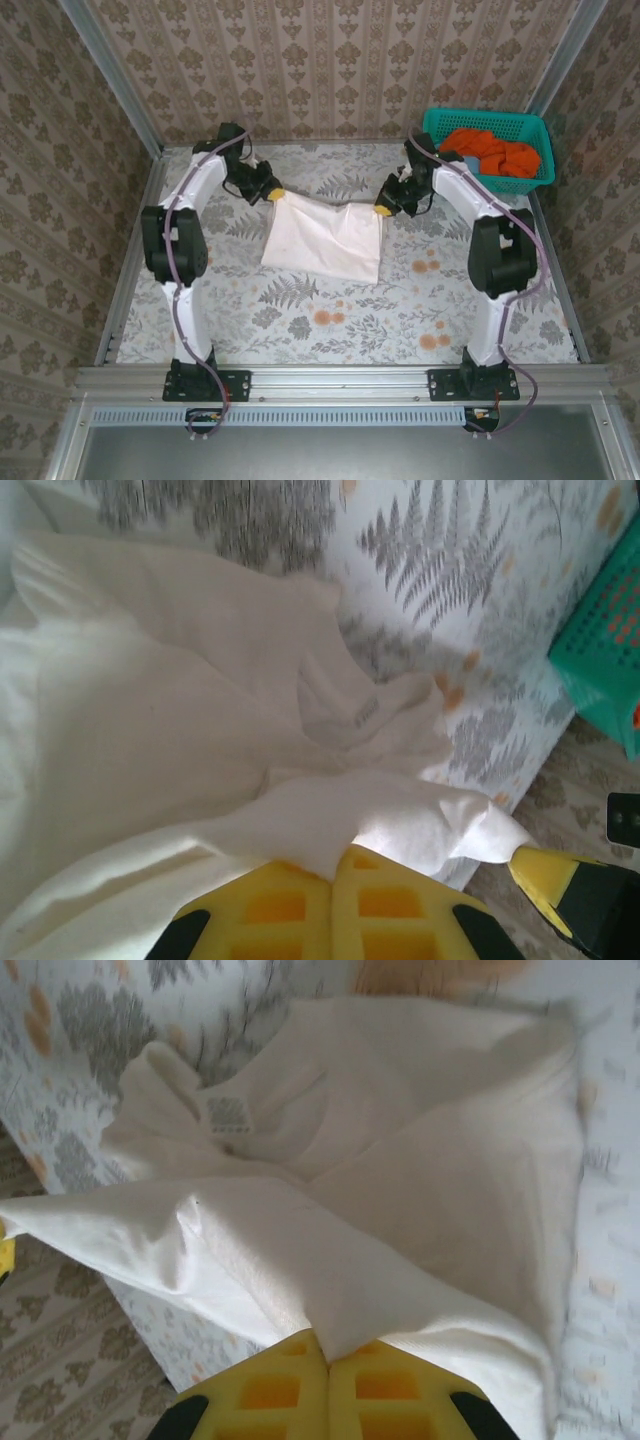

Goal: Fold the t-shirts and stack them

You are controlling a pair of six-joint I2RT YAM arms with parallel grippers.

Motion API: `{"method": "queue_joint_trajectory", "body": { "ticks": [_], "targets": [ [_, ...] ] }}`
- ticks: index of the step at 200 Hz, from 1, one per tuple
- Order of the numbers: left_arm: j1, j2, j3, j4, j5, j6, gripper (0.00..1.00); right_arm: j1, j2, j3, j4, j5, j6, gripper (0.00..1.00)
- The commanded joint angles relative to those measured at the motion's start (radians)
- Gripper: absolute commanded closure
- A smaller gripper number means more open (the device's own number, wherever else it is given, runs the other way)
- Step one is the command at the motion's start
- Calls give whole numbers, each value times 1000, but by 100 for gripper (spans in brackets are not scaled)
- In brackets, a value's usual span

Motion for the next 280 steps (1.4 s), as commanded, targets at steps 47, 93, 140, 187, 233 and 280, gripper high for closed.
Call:
{"method": "queue_joint_trajectory", "body": {
  "ticks": [47, 93, 140, 187, 233, 280],
  "targets": [
    [56, 286, 330, -2, -123, -126, 55, -30, 424, 604, -295, 75, -23, 49],
    [46, 97, 224, 22, -260, -49, 50, 9, 262, 537, -244, 73, -100, 47],
    [-78, -27, -14, 69, -136, 92, 62, 158, 10, 10, 119, -54, -64, 66],
    [-148, -53, -298, 131, -111, 178, 67, 242, -20, -305, 325, -83, 21, 70],
    [-149, -99, -544, 128, -173, 277, 68, 246, -14, -472, 307, -28, -69, 77],
    [-156, -318, -822, 88, -160, 272, 67, 253, -170, -723, 350, -1, -159, 78]
  ]
}}
